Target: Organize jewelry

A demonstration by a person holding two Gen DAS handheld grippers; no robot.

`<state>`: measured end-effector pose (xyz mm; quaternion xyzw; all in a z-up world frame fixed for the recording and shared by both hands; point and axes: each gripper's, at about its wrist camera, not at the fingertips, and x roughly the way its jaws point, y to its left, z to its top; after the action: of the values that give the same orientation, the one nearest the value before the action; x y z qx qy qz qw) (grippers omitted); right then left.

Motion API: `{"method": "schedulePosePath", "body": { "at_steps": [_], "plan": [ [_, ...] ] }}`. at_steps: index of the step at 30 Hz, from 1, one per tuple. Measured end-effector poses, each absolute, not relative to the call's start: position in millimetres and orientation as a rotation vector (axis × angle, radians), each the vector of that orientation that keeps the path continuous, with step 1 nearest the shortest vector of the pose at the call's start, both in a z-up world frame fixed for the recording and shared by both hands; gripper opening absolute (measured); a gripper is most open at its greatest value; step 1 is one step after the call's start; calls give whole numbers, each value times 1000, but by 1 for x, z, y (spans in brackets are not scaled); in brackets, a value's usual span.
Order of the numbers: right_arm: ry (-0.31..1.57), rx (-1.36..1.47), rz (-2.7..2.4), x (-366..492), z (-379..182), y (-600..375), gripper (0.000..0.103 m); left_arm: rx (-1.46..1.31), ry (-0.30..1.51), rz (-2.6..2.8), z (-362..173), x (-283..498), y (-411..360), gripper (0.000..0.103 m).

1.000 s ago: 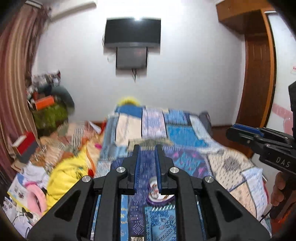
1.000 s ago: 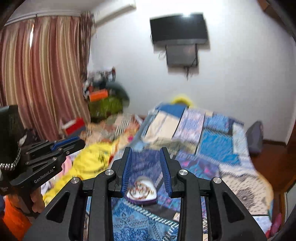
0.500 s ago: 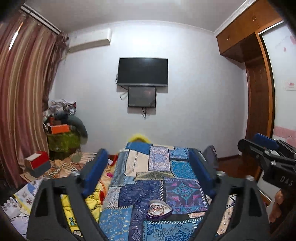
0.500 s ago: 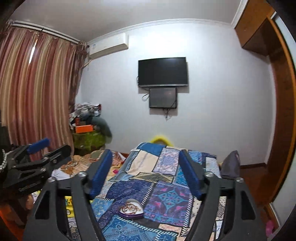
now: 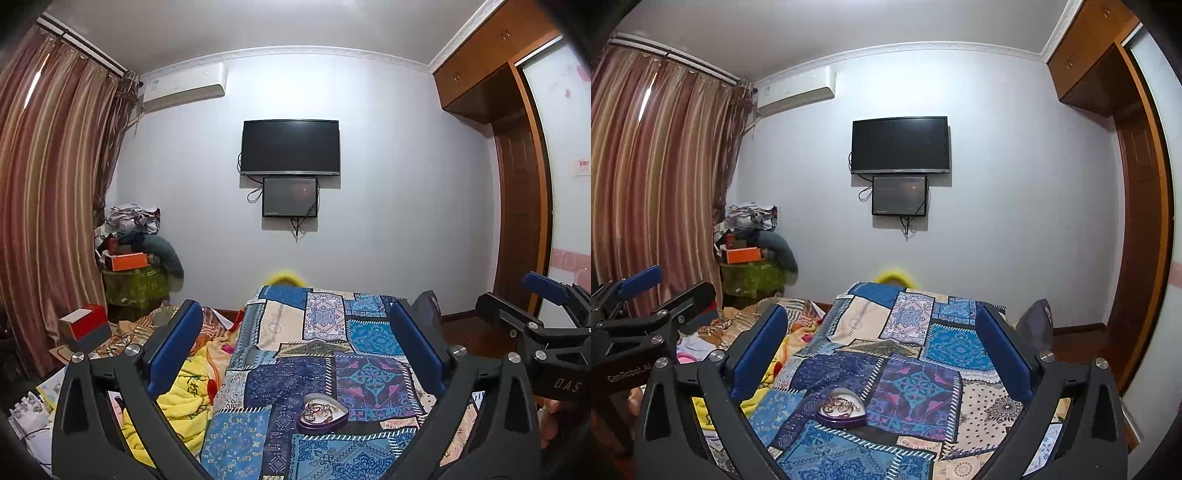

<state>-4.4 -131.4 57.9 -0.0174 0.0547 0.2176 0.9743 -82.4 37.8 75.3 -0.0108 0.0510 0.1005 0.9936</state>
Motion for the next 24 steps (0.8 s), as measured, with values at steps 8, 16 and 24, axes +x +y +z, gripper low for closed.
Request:
{"method": "schedulePosePath", "body": {
  "at_steps": [8, 16, 24],
  "plan": [
    [122, -31, 447, -12, 51, -138, 101, -24, 111, 204, 73, -81, 36, 102],
    [134, -40, 456, -12, 52, -133, 101, -32, 121, 226, 69, -75, 39, 102],
    [146, -49, 467, -12, 51, -130, 101, -30, 138, 230, 66, -71, 40, 102]
  ]
}}
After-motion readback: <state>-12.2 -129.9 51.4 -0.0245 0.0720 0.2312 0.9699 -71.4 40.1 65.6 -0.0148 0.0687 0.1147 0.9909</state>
